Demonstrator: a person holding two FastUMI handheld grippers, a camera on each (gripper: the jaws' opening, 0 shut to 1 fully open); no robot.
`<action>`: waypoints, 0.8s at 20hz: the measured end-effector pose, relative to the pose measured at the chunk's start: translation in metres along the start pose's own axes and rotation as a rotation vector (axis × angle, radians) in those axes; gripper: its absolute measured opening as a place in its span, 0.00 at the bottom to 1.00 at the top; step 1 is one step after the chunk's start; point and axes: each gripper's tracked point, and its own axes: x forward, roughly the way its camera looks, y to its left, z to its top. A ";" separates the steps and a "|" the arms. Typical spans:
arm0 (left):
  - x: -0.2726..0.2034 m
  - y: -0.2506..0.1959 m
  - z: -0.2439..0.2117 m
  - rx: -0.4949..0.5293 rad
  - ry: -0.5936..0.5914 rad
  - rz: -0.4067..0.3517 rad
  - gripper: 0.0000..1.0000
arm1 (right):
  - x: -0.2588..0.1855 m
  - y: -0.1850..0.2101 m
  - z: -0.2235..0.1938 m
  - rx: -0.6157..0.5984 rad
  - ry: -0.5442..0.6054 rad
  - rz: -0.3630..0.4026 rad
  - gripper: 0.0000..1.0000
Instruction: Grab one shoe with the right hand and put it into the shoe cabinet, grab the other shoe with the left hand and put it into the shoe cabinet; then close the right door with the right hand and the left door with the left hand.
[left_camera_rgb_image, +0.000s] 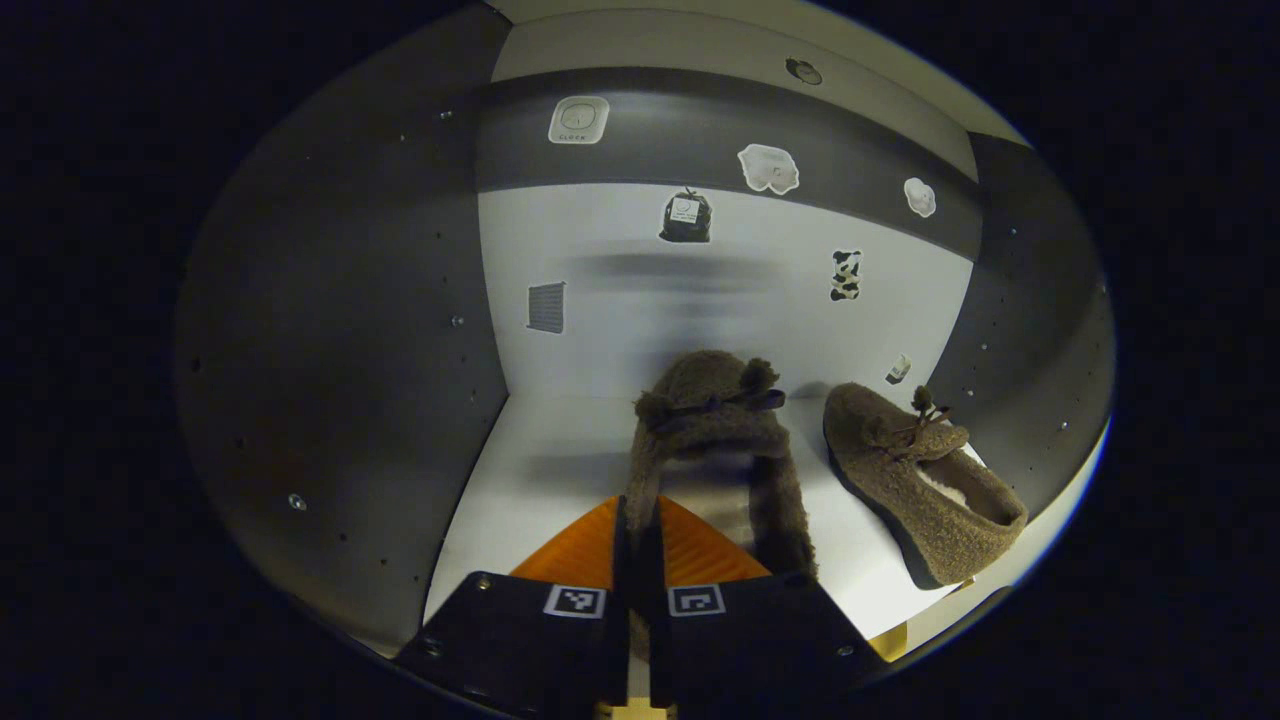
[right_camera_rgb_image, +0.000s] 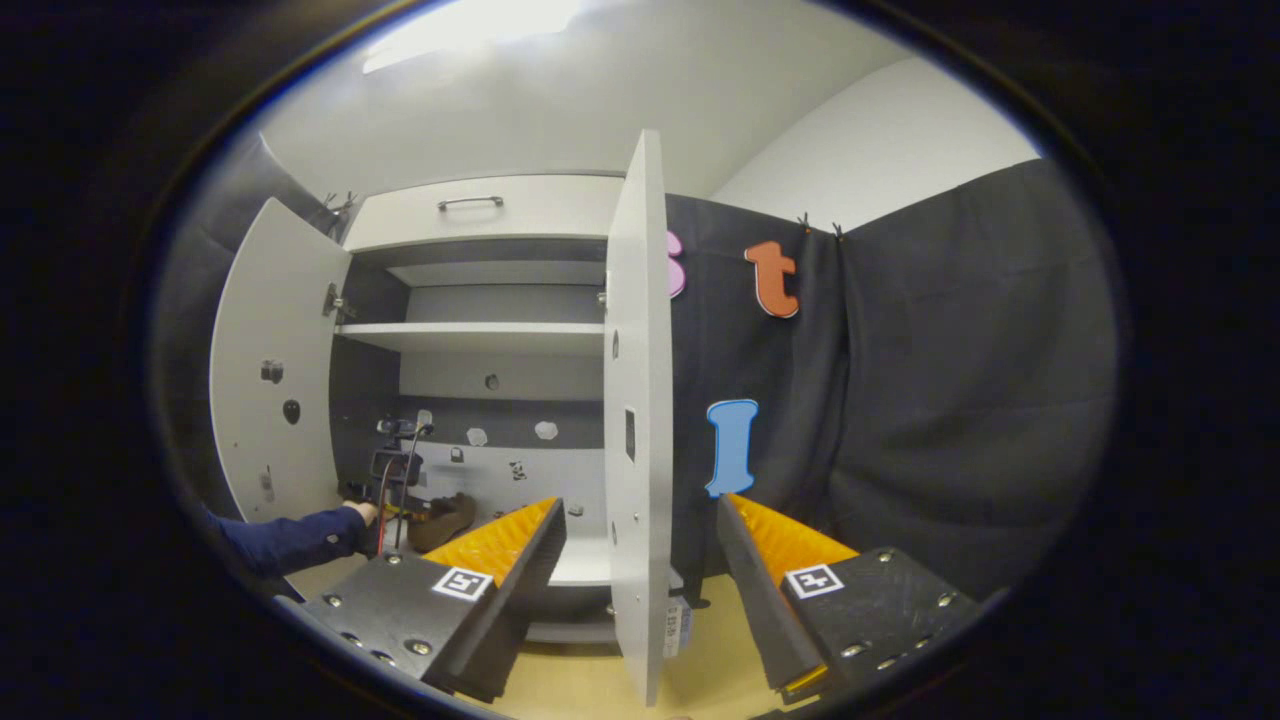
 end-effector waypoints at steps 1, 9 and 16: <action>-0.001 0.002 0.000 -0.001 0.000 0.000 0.19 | 0.000 0.001 0.000 0.002 0.000 0.001 0.92; -0.023 0.011 0.007 0.035 -0.004 0.032 0.67 | 0.002 0.001 -0.006 0.028 0.015 0.015 0.92; -0.068 0.011 0.023 0.045 -0.070 0.051 0.80 | 0.002 0.000 -0.010 0.052 0.029 0.036 0.92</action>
